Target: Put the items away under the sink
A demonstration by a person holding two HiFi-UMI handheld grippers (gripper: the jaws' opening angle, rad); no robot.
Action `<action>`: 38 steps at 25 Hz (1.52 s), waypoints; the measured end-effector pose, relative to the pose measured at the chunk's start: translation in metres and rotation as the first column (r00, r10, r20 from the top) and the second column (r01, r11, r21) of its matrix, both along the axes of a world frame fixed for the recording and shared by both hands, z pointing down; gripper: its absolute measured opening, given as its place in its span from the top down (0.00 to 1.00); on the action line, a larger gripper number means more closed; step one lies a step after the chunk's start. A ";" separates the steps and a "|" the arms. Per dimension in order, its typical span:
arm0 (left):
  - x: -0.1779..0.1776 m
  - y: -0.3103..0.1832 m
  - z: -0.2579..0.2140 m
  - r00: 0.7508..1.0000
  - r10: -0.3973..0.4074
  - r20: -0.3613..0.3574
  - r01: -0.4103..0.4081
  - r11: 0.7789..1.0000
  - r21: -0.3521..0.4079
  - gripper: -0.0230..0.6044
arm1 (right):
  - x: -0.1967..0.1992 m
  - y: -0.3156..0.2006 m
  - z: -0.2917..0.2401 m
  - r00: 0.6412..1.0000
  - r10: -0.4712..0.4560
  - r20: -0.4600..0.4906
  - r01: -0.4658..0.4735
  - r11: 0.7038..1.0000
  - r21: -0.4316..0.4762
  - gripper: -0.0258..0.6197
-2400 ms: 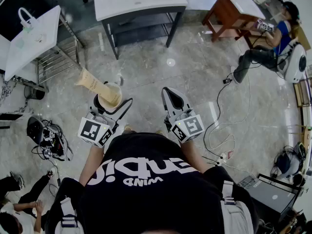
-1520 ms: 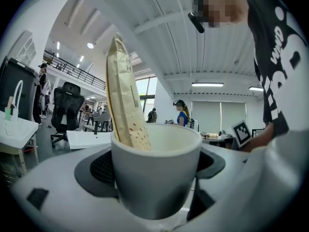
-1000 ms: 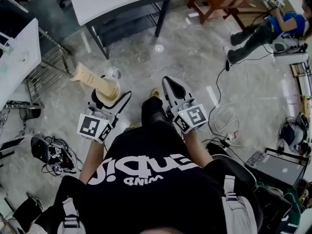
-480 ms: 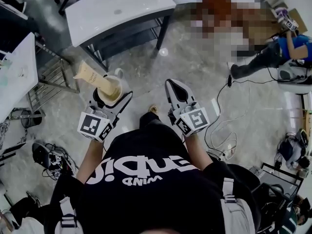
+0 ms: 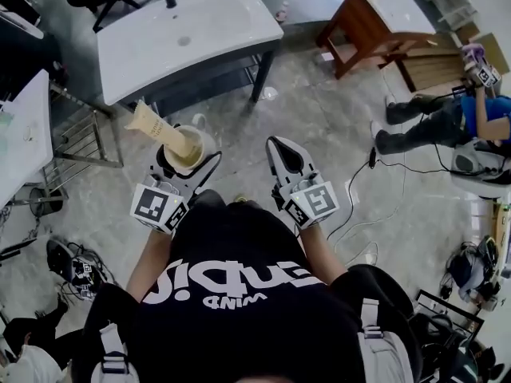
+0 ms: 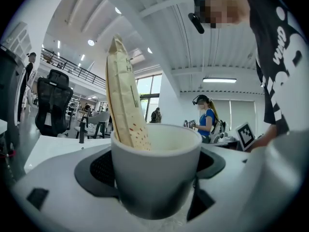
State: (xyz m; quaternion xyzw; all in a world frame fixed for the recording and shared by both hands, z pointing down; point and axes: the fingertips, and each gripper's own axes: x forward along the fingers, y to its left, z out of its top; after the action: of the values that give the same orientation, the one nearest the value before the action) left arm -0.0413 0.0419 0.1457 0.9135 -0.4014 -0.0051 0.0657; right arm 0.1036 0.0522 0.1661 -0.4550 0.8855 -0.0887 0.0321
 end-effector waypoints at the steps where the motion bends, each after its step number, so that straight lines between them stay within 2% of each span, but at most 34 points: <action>1: 0.002 -0.007 0.002 1.000 0.005 0.005 -0.005 1.000 -0.003 0.22 | 0.000 -0.008 0.002 1.000 -0.006 -0.001 0.006 1.000 -0.003 0.93; 6: 0.001 -0.046 0.013 1.000 0.021 0.023 -0.020 1.000 -0.014 0.22 | -0.008 -0.055 0.008 1.000 -0.014 -0.001 0.014 1.000 -0.012 0.93; 13: 0.004 -0.102 0.032 0.997 0.057 0.052 -0.059 0.998 0.026 0.22 | -0.009 -0.111 0.017 0.999 0.031 -0.013 -0.031 1.000 0.000 0.93; 20: 0.025 -0.113 0.038 0.995 0.091 0.037 -0.092 0.995 0.028 0.22 | 0.004 -0.119 0.030 0.999 0.035 -0.008 -0.035 0.999 0.016 0.93; 25: 0.026 -0.161 0.117 0.991 0.129 0.043 -0.131 0.990 0.045 0.22 | -0.003 -0.169 0.109 0.999 0.034 -0.023 -0.033 0.999 0.022 0.93; 30: 0.024 -0.182 0.183 0.991 0.102 0.091 -0.106 0.994 0.038 0.22 | -0.001 -0.190 0.169 0.999 0.035 -0.012 -0.035 0.999 0.031 0.93; 33: 0.028 -0.197 0.212 0.992 0.102 0.072 -0.107 0.991 0.081 0.22 | -0.004 -0.205 0.206 1.000 0.024 -0.015 -0.023 0.999 0.043 0.93; 38: 0.037 -0.217 0.281 0.992 0.111 0.063 -0.116 0.991 0.068 0.22 | -0.005 -0.233 0.272 1.000 0.009 -0.014 -0.008 0.998 0.059 0.93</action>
State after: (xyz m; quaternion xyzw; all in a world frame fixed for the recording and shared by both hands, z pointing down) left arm -0.0041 -0.1750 0.4262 0.9364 -0.3501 0.0111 0.0214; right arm 0.0983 -0.1812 0.4385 -0.4583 0.8860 -0.0589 0.0395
